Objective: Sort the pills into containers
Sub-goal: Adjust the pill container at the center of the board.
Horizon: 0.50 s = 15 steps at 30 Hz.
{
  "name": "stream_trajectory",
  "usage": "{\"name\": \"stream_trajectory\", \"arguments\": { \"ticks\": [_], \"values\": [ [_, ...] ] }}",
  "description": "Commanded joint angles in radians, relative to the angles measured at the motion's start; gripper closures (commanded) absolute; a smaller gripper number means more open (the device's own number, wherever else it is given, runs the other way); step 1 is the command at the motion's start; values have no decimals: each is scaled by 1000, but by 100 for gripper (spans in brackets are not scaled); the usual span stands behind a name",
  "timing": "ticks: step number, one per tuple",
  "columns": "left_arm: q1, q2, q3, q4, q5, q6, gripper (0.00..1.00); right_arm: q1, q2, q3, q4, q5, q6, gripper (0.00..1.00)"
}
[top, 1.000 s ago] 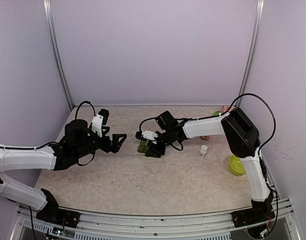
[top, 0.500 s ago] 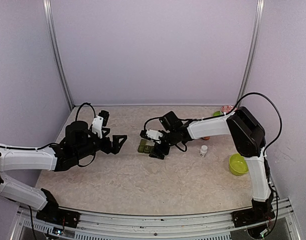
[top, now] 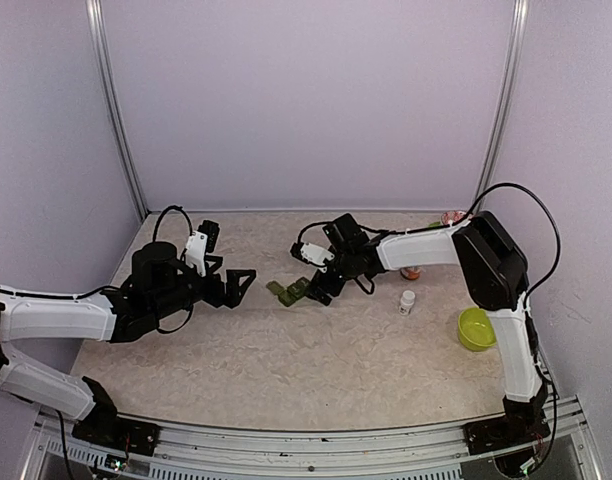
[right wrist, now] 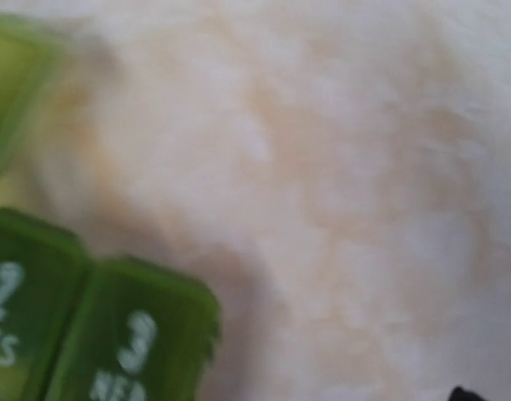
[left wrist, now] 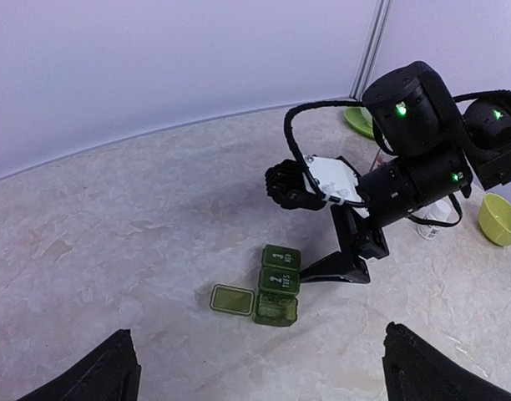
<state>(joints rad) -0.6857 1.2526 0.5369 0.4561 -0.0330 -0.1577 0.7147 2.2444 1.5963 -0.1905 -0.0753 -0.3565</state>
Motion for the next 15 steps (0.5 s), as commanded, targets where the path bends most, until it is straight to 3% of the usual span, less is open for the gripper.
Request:
{"name": "stream_trajectory", "arguments": {
  "ticks": [1, 15],
  "values": [
    [3, 6, -14, 27, 10, -9, 1, -19, 56, 55, -34, 58, 31, 0],
    [-7, 4, -2, 20, 10, -5, 1, -23, 130, 176, -60, 149, 56, 0]
  ]
}}
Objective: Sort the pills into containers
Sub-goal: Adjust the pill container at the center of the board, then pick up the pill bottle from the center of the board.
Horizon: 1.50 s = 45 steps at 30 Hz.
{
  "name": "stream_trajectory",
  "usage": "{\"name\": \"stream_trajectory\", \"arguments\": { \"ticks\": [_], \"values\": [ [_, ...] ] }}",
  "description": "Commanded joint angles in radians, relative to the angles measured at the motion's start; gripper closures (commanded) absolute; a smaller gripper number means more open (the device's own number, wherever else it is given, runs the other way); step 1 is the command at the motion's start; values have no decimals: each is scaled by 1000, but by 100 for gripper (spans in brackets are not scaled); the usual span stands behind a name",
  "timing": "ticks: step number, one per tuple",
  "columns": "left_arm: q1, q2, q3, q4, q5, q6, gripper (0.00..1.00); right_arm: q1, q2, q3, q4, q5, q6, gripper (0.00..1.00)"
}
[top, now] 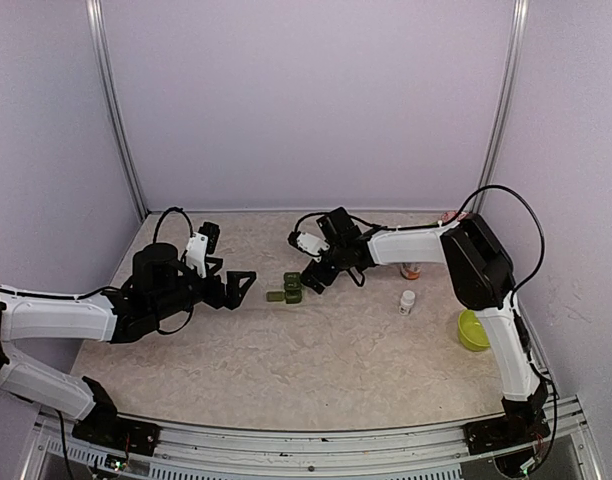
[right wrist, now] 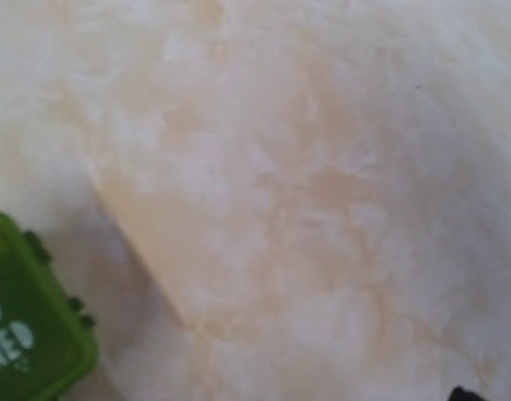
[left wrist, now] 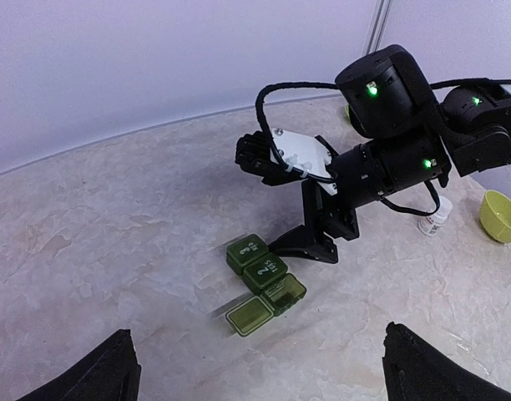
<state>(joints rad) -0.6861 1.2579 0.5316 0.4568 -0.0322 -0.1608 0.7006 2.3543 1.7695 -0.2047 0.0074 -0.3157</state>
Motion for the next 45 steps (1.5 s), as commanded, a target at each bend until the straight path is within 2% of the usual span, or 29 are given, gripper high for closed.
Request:
{"name": "stream_trajectory", "arguments": {
  "ticks": [1, 13, 21, 26, 32, 36, 40, 45],
  "values": [
    [-9, -3, 3, 19, 9, 2, 1, -9, 6, -12, -37, 86, 19, 0],
    [-85, 17, 72, -9, -74, 81, 1, -10, -306, -267, 123, 167, 107, 0],
    [-139, 80, 139, -27, -104, 74, 1, -10, -485, -434, 123, 140, 248, 0],
    [-163, 116, 175, -28, -109, 69, 1, -10, -633, -597, 155, 168, 336, 2],
    [-174, 124, 170, -10, -92, 68, 1, -25, -855, -788, 170, 292, 438, 4],
    [-177, 133, 166, 2, -93, 51, 1, -67, -964, -910, 199, 278, 513, 6],
    [-182, 137, 168, 3, -95, 44, 1, -125, -996, -989, 219, 248, 555, 9],
    [-184, 139, 176, -21, -108, 43, 1, -165, -961, -1035, 243, 198, 583, 9]
  ]
}}
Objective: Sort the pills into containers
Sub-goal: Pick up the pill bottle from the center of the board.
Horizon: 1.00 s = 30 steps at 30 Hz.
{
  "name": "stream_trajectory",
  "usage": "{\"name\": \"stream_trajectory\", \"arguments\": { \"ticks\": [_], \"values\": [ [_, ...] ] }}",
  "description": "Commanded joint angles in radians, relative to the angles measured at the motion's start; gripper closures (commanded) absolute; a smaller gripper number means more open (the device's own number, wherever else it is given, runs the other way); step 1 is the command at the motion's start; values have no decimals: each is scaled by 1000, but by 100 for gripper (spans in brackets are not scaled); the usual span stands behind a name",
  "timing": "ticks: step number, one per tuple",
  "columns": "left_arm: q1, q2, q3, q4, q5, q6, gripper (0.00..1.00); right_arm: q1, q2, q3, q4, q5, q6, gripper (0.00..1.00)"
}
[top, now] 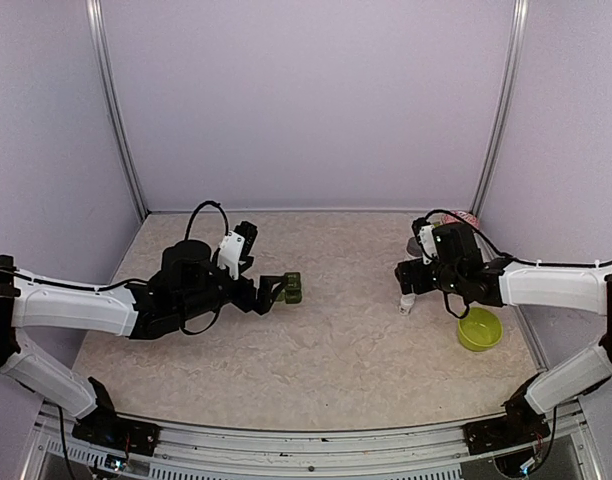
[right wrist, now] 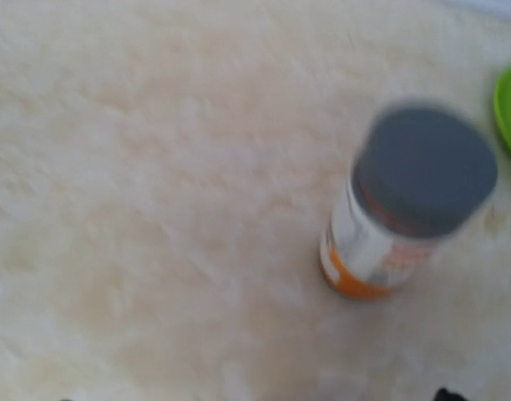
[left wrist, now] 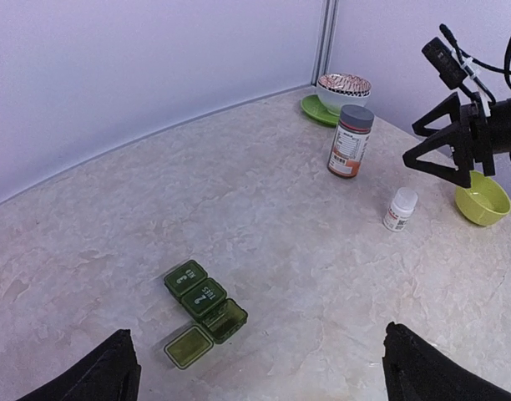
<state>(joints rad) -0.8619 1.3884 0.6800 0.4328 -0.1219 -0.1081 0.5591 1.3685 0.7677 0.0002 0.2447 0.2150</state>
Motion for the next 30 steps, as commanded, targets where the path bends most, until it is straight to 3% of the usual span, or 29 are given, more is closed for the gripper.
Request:
{"name": "stream_trajectory", "arguments": {
  "ticks": [1, 19, 28, 30],
  "values": [
    [-8, 9, 27, -1, -20, -11, 1, -28, 34, -39, 42, -51, 56, 9],
    [-8, 74, 53, -17, -18, -15, 1, -44, 116, -99, 53, -97, 118, 15],
    [-8, 96, 64, -15, -19, -10, 1, -44, 154, -113, 80, -114, 118, 25],
    [-8, 99, 64, -15, -18, -12, 1, -44, 169, -107, 84, -114, 112, 31]
  ]
}}
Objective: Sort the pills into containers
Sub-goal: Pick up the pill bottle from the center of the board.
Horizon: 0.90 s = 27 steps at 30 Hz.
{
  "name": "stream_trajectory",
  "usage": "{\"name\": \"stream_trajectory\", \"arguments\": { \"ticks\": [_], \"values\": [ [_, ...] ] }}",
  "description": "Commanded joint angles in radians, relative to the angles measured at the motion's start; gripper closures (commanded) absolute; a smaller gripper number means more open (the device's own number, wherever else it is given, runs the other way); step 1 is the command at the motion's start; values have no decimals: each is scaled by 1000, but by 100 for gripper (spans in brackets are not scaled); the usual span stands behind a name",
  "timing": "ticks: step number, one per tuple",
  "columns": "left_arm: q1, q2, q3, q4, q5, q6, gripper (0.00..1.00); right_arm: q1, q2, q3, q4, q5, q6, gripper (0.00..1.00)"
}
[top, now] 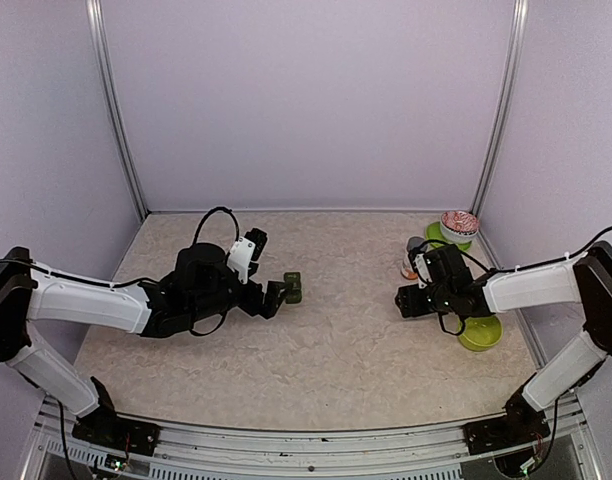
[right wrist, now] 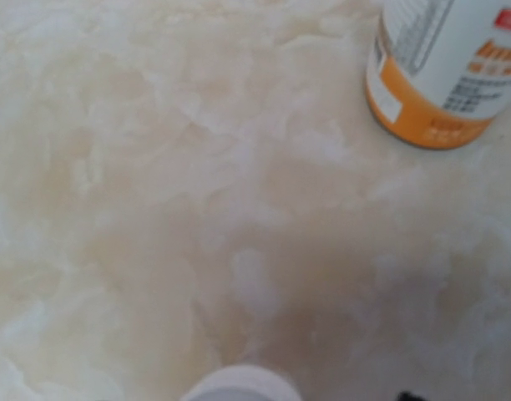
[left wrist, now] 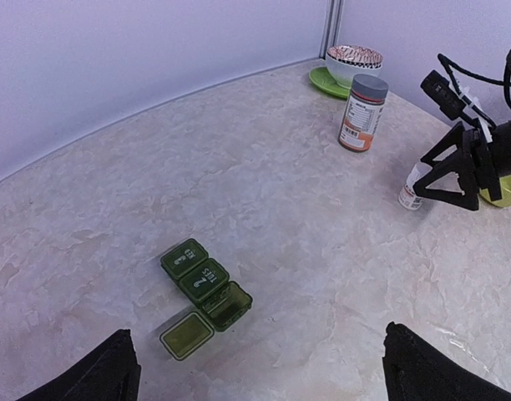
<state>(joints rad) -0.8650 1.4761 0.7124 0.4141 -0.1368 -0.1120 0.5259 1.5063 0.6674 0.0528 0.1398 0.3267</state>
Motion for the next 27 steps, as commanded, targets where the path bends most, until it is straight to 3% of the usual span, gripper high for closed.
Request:
{"name": "stream_trajectory", "arguments": {
  "ticks": [1, 7, 13, 20, 27],
  "values": [
    [-5, 13, 33, 3, -3, -8, 1, -10, 37, -3, 33, -11, -2, 36],
    [-4, 12, 30, 2, -1, -12, 1, -10, 63, 13, 39, -18, -16, 60],
    [-4, 10, 30, 0, 4, -17, 1, -10, 85, 27, 28, -8, -41, 71],
    [-2, 9, 48, -17, -6, -25, 1, 7, 78, 49, 49, -96, -111, 73],
    [20, -17, 43, -28, -60, -71, 1, 123, 125, 139, 29, -133, -215, 72]
  ]
}}
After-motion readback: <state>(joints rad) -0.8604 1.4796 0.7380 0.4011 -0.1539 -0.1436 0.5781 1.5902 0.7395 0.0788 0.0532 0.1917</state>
